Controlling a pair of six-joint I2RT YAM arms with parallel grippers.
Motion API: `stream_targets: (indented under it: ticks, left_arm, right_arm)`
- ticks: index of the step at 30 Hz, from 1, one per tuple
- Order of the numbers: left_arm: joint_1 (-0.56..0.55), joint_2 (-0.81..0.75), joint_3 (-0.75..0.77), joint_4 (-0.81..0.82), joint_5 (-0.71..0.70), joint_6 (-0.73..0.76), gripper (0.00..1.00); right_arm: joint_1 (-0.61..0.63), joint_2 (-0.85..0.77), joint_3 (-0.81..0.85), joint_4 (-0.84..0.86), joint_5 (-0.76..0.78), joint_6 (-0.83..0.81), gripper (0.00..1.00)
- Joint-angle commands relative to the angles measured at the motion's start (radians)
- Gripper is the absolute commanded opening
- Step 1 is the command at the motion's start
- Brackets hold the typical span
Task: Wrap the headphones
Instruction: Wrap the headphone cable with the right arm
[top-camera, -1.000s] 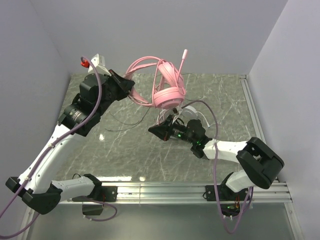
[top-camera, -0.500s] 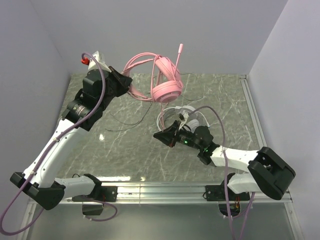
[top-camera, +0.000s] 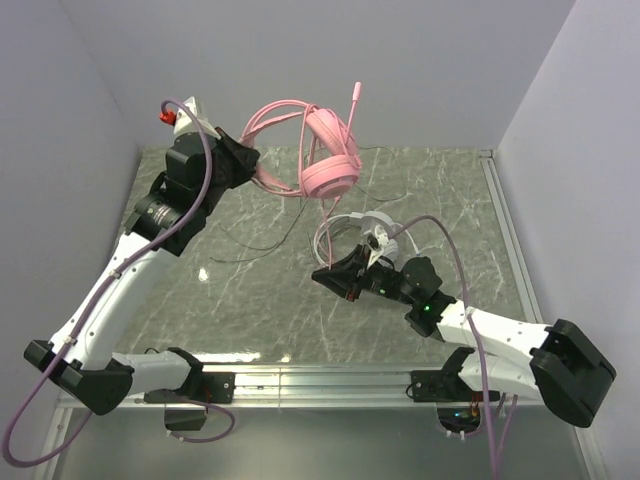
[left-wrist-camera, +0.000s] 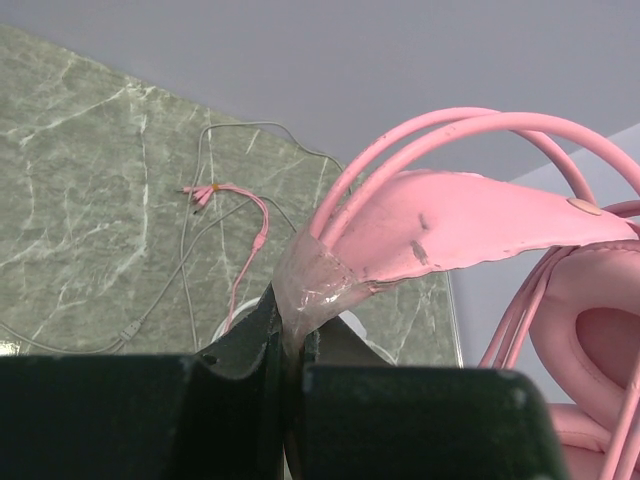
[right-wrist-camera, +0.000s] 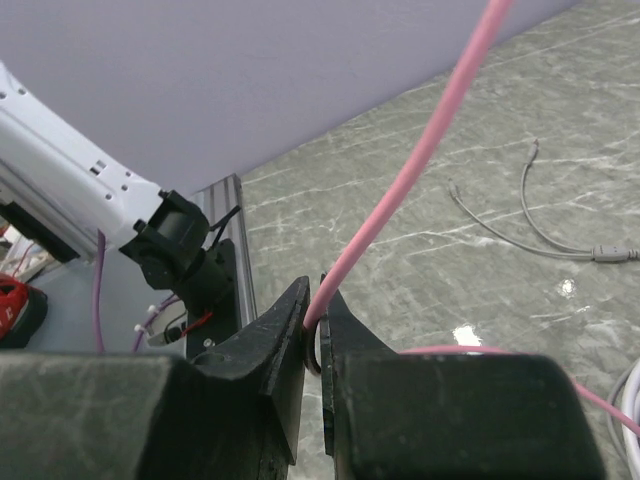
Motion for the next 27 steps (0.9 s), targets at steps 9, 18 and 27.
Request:
stream_targets:
  ticks: [9, 18, 27]
  left_arm:
    - [0.014, 0.011, 0.041, 0.173, -0.066, -0.017, 0.0]
    - [0.043, 0.108, 0.074, 0.209, -0.1, -0.035, 0.0]
    - [0.056, 0.134, 0.021, 0.276, -0.149, -0.047, 0.0]
  right_arm:
    - [0.067, -0.112, 0.039, -0.185, -0.066, -0.061, 0.14]
    - [0.11, -0.166, 0.042, -0.198, -0.073, -0.037, 0.14]
    - [0.13, -0.216, 0.044, -0.178, -0.138, 0.017, 0.15]
